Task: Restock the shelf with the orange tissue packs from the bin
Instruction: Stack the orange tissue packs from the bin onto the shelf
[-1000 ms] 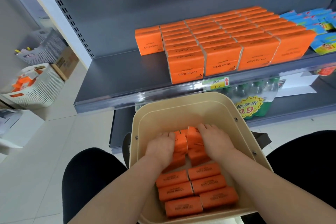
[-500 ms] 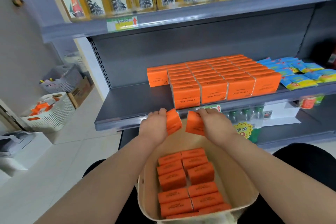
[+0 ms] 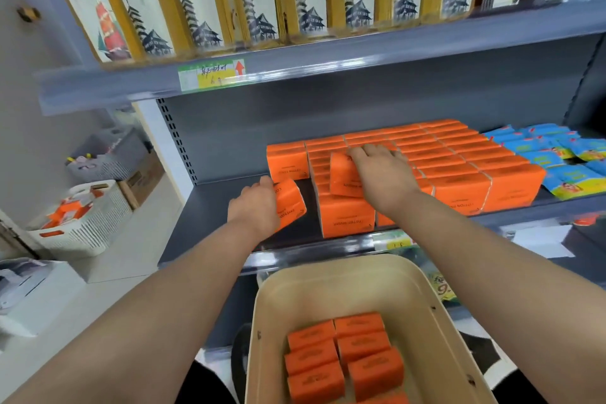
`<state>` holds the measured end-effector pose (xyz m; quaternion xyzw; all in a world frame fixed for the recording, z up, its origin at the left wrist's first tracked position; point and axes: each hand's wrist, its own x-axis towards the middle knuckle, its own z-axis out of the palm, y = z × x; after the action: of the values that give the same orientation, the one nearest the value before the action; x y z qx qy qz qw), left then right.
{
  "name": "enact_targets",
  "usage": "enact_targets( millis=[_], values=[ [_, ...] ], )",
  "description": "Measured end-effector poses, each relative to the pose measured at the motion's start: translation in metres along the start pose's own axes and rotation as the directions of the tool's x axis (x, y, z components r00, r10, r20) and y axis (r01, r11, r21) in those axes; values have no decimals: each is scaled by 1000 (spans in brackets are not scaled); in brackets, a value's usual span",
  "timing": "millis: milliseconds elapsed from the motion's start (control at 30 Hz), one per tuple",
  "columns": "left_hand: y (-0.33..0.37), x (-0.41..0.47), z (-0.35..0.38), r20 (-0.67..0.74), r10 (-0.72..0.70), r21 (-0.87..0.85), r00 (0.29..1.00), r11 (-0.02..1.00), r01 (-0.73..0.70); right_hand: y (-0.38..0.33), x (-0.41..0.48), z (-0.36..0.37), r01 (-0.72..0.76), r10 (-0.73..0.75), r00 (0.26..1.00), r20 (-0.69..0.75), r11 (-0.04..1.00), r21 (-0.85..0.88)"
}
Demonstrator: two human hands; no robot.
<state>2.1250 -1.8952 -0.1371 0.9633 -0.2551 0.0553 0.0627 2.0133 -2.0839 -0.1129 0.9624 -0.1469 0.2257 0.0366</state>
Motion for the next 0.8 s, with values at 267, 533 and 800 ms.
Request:
enact_targets(
  millis=[267,533,800],
  values=[
    [-2,89,8,68,-31,90,997,996,25,7,70,30,46,-46,999,-29,999,-29],
    [1,169,33,-11,-8,136,1000,991,9,20,98,60,66,-70,995,-73,997,-51],
    [4,214,68,-91,16,34,996,999,-13,28,98,86,71,-80,985,-152,996,-62]
  ],
)
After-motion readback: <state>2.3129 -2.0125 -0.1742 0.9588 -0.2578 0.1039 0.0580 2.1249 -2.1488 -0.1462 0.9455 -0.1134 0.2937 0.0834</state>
